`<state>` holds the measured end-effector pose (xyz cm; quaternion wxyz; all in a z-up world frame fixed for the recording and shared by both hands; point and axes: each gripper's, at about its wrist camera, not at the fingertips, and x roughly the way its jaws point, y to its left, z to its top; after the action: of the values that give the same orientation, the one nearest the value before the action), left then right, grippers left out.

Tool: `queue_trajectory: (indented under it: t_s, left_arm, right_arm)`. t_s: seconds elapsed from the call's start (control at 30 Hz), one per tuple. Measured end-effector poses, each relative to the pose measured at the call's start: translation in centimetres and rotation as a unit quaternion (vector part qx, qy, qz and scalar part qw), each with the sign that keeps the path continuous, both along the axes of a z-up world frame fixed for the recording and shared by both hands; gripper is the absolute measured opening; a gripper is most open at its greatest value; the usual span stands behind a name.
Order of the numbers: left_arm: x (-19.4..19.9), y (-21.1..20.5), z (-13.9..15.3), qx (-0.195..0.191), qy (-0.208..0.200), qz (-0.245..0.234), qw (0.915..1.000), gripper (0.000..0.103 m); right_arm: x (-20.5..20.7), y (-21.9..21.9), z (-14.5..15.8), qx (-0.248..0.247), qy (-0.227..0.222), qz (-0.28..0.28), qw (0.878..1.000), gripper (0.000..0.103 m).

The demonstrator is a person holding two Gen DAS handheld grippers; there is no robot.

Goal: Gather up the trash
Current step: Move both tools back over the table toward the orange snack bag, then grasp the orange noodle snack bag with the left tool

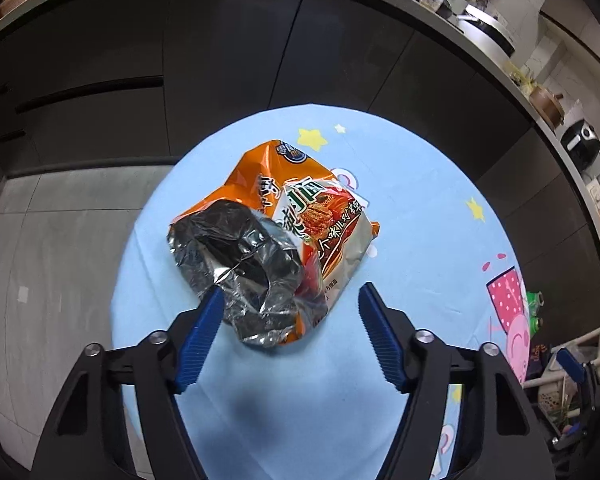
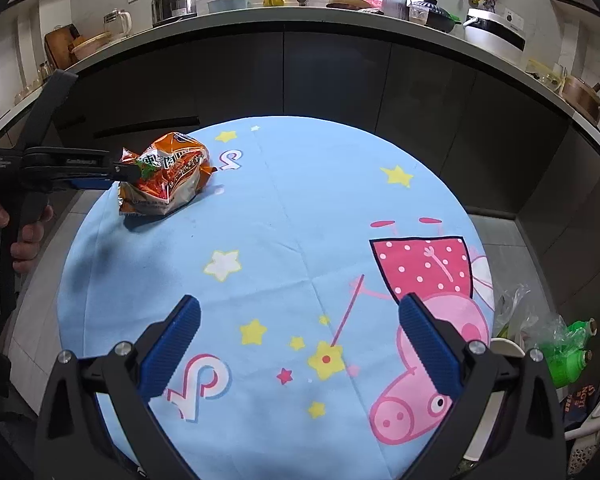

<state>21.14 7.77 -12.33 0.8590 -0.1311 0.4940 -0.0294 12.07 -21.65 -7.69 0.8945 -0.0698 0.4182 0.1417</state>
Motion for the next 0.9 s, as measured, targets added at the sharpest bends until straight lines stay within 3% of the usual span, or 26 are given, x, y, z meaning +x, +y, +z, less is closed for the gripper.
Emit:
queue_trajectory:
  t_s: [0.1,0.13,0.17,0.27,0.57,0.63,0.67,0.73,0.9]
  left_arm:
    - [1.1,-0.1,-1.1,-0.007,0.018,-0.011,0.9998,0.038]
    - [1.2,-0.2,-1.4,-0.015,0.024,-0.017,0.9995,0.023]
    - [1.2,-0.3,-1.5,-0.021,0.026,-0.024,0.9992,0.015]
    - [0.5,-1.2,-1.1,-0.023,0.019,-0.050,0.9983,0.008]
    - [-5.1,-6.0,1.1,-0.029,-0.003,-0.172,0.9846,0.006]
    - [-6.1,-6.0,1.3,-0.025,-0.008,-0.164,0.9861,0.010]
    - [-6.7,-5.7,1.4,-0.027,-0.009,-0.156,0.9873,0.025]
    - [-7.5,-5.0,1.6,-0.030,-0.012,-0.140,0.9897,0.037]
    - [-9.1,-2.6,2.5,-0.026,-0.020,-0.113,0.9931,0.039]
  right_arm:
    - [0.1,0.2,0.0,-0.001,0.001,0.003,1.000,0.100]
    - [0.1,0.3,0.0,-0.001,0.002,0.004,1.000,0.100]
    - [0.1,0.3,-0.1,-0.001,0.002,0.005,1.000,0.100]
    - [0.1,0.3,-0.3,0.000,0.005,0.004,1.000,0.100]
    - [-0.2,-0.3,-1.1,0.030,0.024,-0.003,0.999,0.100]
    - [-0.1,-0.2,-1.3,0.039,0.028,-0.003,0.999,0.100]
    - [-0.1,-0.1,-1.4,0.041,0.030,-0.003,0.999,0.100]
    - [0.0,0.2,-1.5,0.047,0.033,0.001,0.998,0.100]
    - [0.4,1.6,-1.6,0.073,0.045,0.018,0.996,0.100]
